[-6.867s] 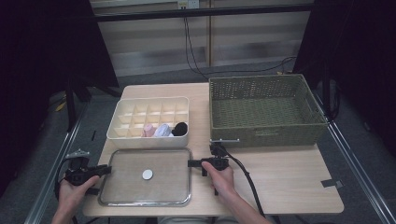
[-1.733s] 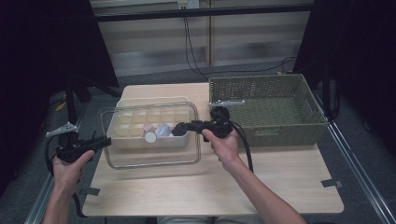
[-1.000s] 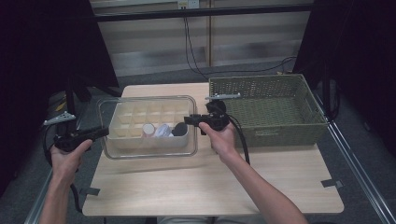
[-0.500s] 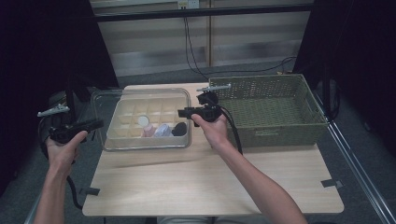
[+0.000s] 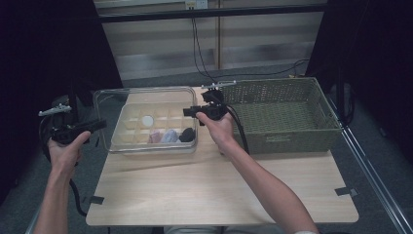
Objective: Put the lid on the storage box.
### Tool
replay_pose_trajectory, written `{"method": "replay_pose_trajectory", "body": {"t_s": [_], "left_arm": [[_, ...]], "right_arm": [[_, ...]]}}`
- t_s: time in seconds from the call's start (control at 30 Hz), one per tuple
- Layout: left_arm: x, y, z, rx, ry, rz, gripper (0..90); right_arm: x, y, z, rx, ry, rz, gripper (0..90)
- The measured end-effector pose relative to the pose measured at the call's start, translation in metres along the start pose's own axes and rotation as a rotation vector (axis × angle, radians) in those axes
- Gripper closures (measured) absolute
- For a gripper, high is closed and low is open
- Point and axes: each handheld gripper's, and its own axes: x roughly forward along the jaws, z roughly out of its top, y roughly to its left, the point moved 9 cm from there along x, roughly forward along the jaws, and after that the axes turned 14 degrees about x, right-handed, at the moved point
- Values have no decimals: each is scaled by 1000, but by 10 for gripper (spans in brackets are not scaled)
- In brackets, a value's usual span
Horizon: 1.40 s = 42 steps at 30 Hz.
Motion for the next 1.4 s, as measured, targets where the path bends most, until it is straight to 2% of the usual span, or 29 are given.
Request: {"method": "replay_pose_trajectory", "body": {"t_s": [0.13,0.47,0.73,0.97,1.1,1.27,1.4], "left_arm": [[5,2,2,0,9,1,692],[13,6,7,-3,14,6,690],[17,10,8,3,22,-3,685],[20,11,8,-9,28,-5,681],[17,12,5,-2,33,-15,682],[14,12,6,-21,17,-11,680],[12,12,10,-27,-4,-18,680]], "right_arm": [[1,-2,5,-28,2,-28,614],[5,-9,9,5,4,-29,611],[6,-9,10,4,7,-28,615],[6,-10,11,5,10,-33,616],[5,-7,10,0,11,-28,623],[2,-2,9,-6,6,-22,631],[-4,5,17,-25,-18,-10,638]]}}
